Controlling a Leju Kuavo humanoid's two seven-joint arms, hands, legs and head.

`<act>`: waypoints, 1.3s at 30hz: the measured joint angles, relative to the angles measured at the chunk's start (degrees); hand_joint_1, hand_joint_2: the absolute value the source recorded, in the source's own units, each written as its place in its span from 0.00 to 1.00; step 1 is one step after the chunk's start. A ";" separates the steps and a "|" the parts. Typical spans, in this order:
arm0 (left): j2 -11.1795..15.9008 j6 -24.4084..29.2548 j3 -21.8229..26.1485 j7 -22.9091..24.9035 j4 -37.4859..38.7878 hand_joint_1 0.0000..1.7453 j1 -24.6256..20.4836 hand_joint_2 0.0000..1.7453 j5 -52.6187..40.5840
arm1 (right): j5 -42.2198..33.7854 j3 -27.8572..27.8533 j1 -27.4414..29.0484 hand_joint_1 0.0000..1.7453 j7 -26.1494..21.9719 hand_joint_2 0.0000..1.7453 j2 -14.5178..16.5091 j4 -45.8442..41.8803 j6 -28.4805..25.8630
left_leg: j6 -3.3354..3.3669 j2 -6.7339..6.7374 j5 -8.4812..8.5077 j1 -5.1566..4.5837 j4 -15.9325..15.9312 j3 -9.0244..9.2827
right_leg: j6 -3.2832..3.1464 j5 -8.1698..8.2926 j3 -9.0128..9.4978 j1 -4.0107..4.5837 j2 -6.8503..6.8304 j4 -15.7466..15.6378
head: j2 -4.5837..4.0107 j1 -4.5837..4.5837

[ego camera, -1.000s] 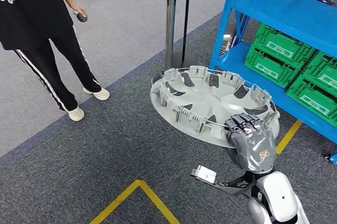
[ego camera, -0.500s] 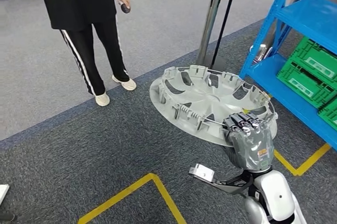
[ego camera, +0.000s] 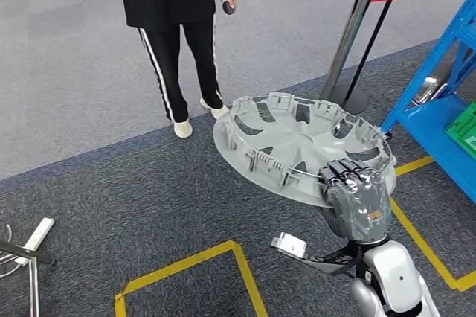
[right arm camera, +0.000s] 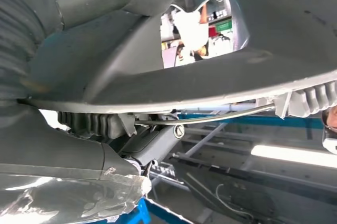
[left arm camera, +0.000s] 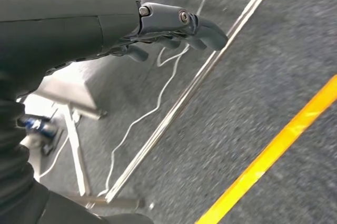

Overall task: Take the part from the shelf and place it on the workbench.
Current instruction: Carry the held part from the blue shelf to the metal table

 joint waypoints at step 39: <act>-0.14 -3.28 0.45 0.49 0.00 0.00 -0.19 1.00 -0.09 | 0.76 -3.20 4.41 1.00 1.76 1.00 -2.13 -3.36 -0.02 | 3.77 8.06 -2.05 -2.72 4.07 0.70 | -0.08 -0.13 -0.47 1.04 -7.35 0.17 | -0.02 -0.93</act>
